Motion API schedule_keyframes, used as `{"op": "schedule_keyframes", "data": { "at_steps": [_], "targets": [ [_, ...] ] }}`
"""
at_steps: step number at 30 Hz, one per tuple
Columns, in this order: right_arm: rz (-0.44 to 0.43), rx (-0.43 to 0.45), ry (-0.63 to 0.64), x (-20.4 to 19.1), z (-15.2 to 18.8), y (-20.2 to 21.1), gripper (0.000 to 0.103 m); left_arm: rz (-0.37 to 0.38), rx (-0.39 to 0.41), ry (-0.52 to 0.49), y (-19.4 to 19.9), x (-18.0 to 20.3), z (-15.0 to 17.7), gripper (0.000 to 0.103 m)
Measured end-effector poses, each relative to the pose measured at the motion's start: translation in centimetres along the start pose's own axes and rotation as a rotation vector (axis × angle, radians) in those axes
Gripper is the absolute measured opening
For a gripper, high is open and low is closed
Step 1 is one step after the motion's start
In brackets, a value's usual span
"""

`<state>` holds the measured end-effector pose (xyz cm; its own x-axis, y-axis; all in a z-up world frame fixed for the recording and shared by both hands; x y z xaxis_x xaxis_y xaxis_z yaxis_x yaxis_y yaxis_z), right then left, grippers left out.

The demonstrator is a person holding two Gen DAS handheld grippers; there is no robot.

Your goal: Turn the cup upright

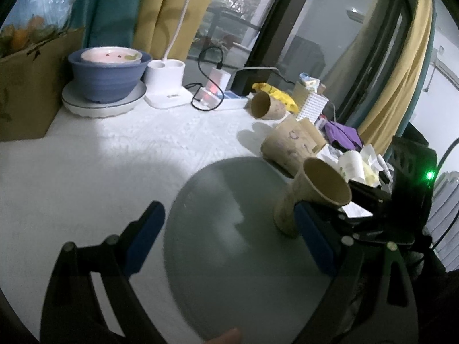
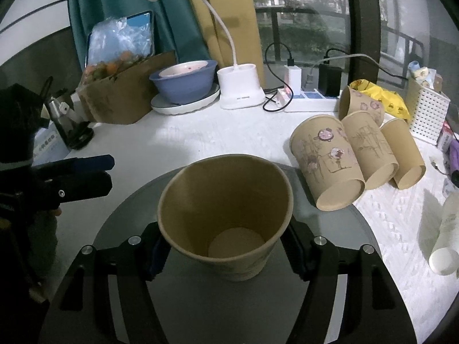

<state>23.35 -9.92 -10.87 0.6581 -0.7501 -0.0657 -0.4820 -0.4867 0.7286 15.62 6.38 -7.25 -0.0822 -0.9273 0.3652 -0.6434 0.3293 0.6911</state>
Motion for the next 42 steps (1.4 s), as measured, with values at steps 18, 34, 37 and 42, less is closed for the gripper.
{"op": "schedule_keyframes", "data": {
  "at_steps": [18, 34, 37, 42],
  "targets": [
    [0.065, 0.007, -0.033, -0.2, 2.7, 2.7, 0.08, -0.042, 0.06, -0.063, 2.3, 3.2, 1.6, 0.093],
    [0.098, 0.107, -0.046, -2.1, 4.5, 9.0, 0.08, -0.087, 0.165, -0.164, 7.0, 7.5, 4.5, 0.094],
    [0.101, 0.133, -0.053, -2.7, 4.8, 10.7, 0.08, -0.082, 0.189, -0.184, 8.2, 8.3, 4.8, 0.096],
    [0.11, 0.165, -0.06, -3.5, 5.0, 13.5, 0.08, -0.085, 0.25, -0.225, 10.3, 10.1, 4.8, 0.098]
  ]
}}
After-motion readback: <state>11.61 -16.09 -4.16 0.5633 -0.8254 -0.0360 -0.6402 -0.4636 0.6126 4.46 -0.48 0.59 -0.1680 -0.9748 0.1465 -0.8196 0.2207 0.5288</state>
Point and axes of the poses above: each gripper's, at about its wrist camera, not at the fingertips, and y roughly against the way its jaws point, x to its right, z to its underside, the point moved 3 cm from there along -y, roughly the way its jaws point, and after that the axes turned 8 degrees about -x, right-handed, at the moved point
